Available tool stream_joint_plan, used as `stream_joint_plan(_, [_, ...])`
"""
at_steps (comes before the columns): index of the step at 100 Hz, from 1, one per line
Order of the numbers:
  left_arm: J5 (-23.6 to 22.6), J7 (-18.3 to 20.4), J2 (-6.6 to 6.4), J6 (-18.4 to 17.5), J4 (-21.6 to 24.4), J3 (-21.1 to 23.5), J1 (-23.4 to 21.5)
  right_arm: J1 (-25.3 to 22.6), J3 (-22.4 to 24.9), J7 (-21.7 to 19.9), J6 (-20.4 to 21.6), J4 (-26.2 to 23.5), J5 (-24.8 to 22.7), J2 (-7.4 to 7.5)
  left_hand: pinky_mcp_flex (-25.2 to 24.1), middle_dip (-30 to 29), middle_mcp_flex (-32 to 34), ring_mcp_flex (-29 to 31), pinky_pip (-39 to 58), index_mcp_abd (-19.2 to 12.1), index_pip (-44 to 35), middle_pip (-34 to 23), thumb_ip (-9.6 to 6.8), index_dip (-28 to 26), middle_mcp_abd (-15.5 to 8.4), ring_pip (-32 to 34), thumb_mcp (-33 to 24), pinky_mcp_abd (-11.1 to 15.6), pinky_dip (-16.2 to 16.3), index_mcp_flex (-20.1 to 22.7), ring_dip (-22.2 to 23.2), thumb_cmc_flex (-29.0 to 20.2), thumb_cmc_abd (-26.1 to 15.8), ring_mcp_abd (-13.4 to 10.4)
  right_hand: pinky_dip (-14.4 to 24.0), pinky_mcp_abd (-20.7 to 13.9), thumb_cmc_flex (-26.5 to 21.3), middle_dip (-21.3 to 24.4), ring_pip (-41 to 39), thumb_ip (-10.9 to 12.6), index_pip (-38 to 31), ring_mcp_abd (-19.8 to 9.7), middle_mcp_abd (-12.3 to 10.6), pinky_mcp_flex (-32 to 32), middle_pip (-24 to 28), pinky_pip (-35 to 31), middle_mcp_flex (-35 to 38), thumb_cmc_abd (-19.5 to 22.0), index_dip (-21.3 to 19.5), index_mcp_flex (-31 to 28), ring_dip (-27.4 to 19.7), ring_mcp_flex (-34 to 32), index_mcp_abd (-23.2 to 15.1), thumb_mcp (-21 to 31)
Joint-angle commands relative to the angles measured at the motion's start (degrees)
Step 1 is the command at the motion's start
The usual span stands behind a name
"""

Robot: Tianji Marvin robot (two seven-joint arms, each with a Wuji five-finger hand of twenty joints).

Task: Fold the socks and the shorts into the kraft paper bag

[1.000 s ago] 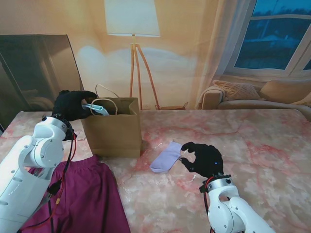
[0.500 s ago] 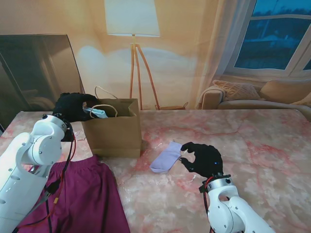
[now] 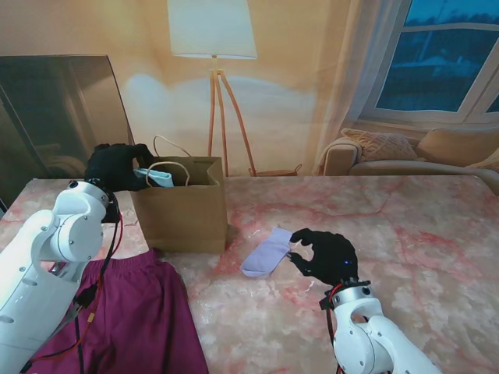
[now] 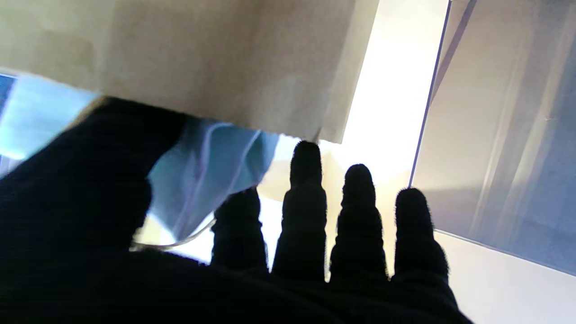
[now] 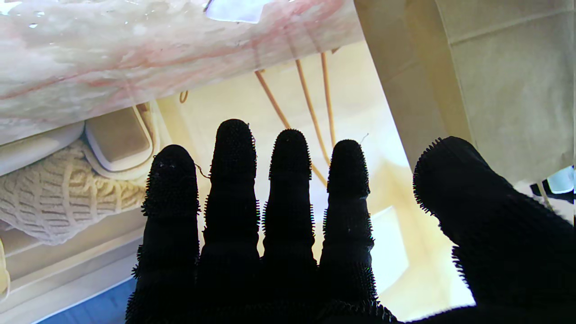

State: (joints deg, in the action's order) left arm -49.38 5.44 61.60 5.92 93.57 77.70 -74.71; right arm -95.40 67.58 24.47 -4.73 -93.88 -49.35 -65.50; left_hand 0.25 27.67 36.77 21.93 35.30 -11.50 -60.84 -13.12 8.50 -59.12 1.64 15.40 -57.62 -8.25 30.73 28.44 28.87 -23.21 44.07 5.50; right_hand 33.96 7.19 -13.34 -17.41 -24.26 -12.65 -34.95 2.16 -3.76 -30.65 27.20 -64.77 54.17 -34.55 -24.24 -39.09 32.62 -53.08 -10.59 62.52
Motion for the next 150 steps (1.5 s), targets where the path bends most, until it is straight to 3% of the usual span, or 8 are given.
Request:
stream_joint_plan(1, [-0.16, -0.58, 0.09, -0.75, -0.26, -0.07, 0.26, -0.37, -0.11, 0.12, 0.18, -0.02, 0.01, -0.12, 0.06, -0.56, 1.70, 0.18, 0.60, -2.27, 0.04, -0.05, 3.85, -0.06, 1.24, 0.61, 0.06, -0.76, 0.70, 6.00, 0.15, -0.80, 1.42, 0.88, 1.60, 0.74, 1.03, -0.48, 1.21, 3.39, 0.42, 0.43, 0.39, 0.97, 0.32, 0.51, -1.59, 0.59, 0.10, 0.66, -0.53, 1.41, -0.91, -0.92])
stream_joint_plan(6, [0.20, -0.99, 0.17, -1.09, -0.52, -0.20, 0.35, -0.37, -0.14, 0.14, 0.21, 0.03, 0.07, -0.13, -0.20, -2.09, 1.96, 0.08, 0.74, -3.58, 4.47, 0.78, 6.94, 9.33, 1.05, 0.56, 8.08, -0.56, 0.29, 10.14, -0.14, -8.96, 0.37, 0.78, 1.62, 0.74, 1.04, -0.49, 1.22, 3.39, 0.40, 0.33, 0.36, 0.94, 0.32, 0.48, -1.58, 0.57, 0.07, 0.59, -0.54, 1.43, -0.93, -0.94])
stream_joint_plan(16, [1.93, -1.24, 0.35, -1.11, -0.85, -0.52, 0.61, -0.28, -0.26, 0.35, 0.29, 0.23, 0.27, -0.20, -1.18, -4.40, 1.82, -0.85, 0.27, -6.89, 11.13, 2.13, 1.42, 30.43, -0.02, 0.16, 15.46, 0.22, -0.34, 16.87, -0.70, -21.11, -9.27, 0.15, 1.62, 0.75, 1.54, -0.50, 1.21, 3.39, 0.43, 0.43, 0.39, 0.94, 0.31, 0.46, -1.58, 1.35, 0.05, 0.61, -0.53, 1.46, -0.93, -1.16])
stream_joint_plan(27, [3.91, 2.57, -0.04, -1.40, -0.10, -0.29, 0.70, -0.19, -0.39, 0.50, 0.56, 0.48, 0.80, -0.30, -3.38, -6.93, -0.75, -4.29, -2.97, -4.88, 14.66, 3.66, 0.72, 40.27, -0.07, -1.38, 17.86, 1.91, -1.61, 19.24, -2.25, -28.48, -15.00, -0.50, 1.64, 0.77, 3.07, -0.51, 1.20, 3.80, 0.51, 0.62, 0.57, 1.10, 0.27, 0.46, -1.59, 4.58, 0.05, 0.52, -0.50, 1.68, -0.93, -2.33])
stream_joint_plan(60, [9.43, 10.64, -1.06, -1.56, 1.55, 1.27, 0.35, 0.00, -0.49, 0.63, 0.73, 0.87, 1.40, -0.42, -4.55, -9.14, -9.65, -10.45, -19.60, 8.73, 39.85, 7.09, -8.45, 37.01, 2.89, -6.03, 23.18, 3.21, 1.97, 9.90, -3.89, -6.99, -28.38, -0.49, 1.72, 0.82, 3.92, -0.57, 1.06, 4.71, 0.50, 0.73, 0.68, 1.25, 0.18, 0.24, -1.61, 6.71, -0.08, 0.10, -0.44, 1.84, -1.10, -3.56])
stream_joint_plan(92, [8.70, 6.61, -0.38, -0.88, 1.84, 1.53, -0.23, 0.22, -0.47, 0.59, 0.80, 1.03, 1.36, -0.40, -3.42, -8.50, -8.00, -8.48, -18.06, 10.67, 42.15, 6.40, -2.49, 37.68, 2.95, -5.66, 27.00, 3.17, 4.27, 7.07, -3.05, -4.63, -25.38, -0.42, 1.71, 0.82, 3.90, -0.62, 1.02, 4.89, 0.61, 0.71, 0.68, 1.33, 0.16, 0.18, -1.63, 6.83, -0.18, 0.07, -0.45, 1.90, -1.16, -3.71])
stream_joint_plan(111, [7.95, 3.83, 0.06, -0.91, 2.33, 1.86, -1.00, 0.16, -0.46, 0.70, 0.86, 1.03, 1.28, -0.39, -2.90, -8.25, -6.74, -6.78, -15.91, 11.51, 41.93, 5.84, -2.02, 37.82, 3.07, -4.76, 23.62, 4.24, 3.65, 6.70, -2.97, -2.08, -26.51, -0.78, 1.69, 0.89, 3.90, -0.62, 1.03, 4.93, 0.61, 0.72, 0.67, 1.32, 0.14, 0.17, -1.61, 6.93, -0.23, 0.01, -0.47, 1.92, -1.20, -3.72])
stream_joint_plan(150, [12.59, -6.54, 2.34, -0.93, 10.52, 5.83, -6.80, -0.33, 0.20, -0.34, -0.43, -1.24, -0.15, -0.11, 3.98, -9.54, -1.62, 2.22, -4.52, 13.52, 42.97, 5.06, -4.03, 40.25, 2.27, -4.26, 27.83, 9.51, -11.73, 7.07, -8.13, -5.84, -31.21, -2.24, 1.52, 0.76, 3.65, -0.59, 0.91, 4.89, 0.63, 0.76, 0.65, 1.41, 0.10, 0.39, -1.61, 6.66, -0.31, 0.07, -0.46, 1.69, -1.08, -3.55])
